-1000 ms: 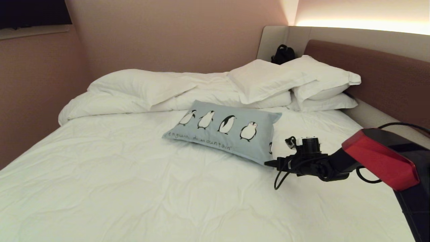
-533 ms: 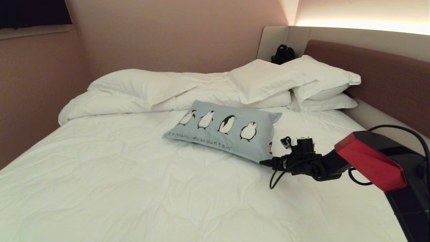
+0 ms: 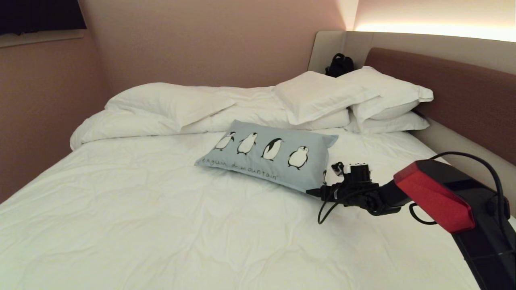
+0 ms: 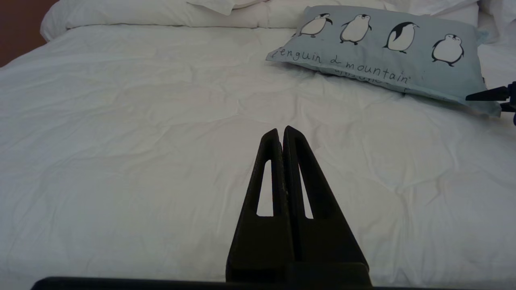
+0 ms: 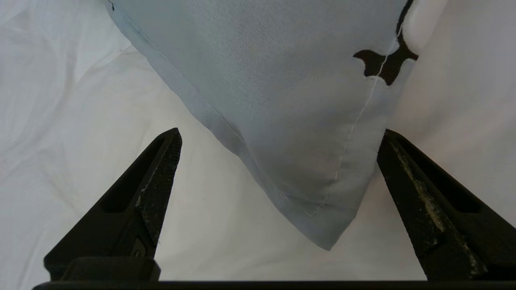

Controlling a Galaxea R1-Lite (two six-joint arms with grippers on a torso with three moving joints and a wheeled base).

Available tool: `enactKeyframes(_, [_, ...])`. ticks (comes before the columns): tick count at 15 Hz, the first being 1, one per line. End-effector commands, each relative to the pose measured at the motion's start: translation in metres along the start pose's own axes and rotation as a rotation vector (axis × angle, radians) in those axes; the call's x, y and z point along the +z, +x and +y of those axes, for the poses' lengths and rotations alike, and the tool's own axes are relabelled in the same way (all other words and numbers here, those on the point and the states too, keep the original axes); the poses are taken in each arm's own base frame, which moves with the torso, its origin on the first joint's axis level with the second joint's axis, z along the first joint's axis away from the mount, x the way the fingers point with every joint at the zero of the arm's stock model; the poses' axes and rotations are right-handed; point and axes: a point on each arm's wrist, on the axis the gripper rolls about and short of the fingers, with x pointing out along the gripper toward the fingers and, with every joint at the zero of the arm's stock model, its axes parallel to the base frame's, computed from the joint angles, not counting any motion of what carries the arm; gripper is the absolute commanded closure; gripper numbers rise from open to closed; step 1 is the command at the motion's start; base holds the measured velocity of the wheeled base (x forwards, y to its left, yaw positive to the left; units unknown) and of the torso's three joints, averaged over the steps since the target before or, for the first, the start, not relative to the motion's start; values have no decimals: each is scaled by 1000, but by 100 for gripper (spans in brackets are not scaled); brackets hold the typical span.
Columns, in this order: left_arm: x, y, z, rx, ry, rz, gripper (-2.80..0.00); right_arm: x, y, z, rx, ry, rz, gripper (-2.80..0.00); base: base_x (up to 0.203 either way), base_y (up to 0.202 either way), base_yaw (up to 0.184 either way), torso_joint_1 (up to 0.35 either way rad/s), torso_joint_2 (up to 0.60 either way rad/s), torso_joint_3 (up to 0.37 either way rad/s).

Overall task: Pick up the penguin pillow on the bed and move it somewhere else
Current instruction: Pick up the pillow

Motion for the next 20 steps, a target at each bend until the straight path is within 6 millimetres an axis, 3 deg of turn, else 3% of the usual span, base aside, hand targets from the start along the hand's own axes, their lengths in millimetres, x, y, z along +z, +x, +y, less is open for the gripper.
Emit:
enactKeyframes(1, [0,0,0,-1,0,-1,0,0,2,1,6,-2,-3,-280,0,0,0,0,0,0])
enactKeyframes(3, [0,0,0,-1,0,-1,0,2,4,1,8,-6,-12,-280,0,0,0,0,0,0])
enactKeyframes(4, [0,0,0,-1,0,-2,0,1,5,0,7,-7,-13,0,0,0,0,0,0,0])
enactKeyframes(15, [0,0,0,1,0,-1,0,18,0,12,24,-31,-82,0,0,0,0,0,0,0])
enactKeyframes(18, [0,0,0,-1,0,-1,0,31,-12,18,1,-7,-114,0,0,0,0,0,0,0])
enactKeyframes(20, [0,0,0,1,0,-1,0,45,-37,31,4,28,-138,0,0,0,0,0,0,0])
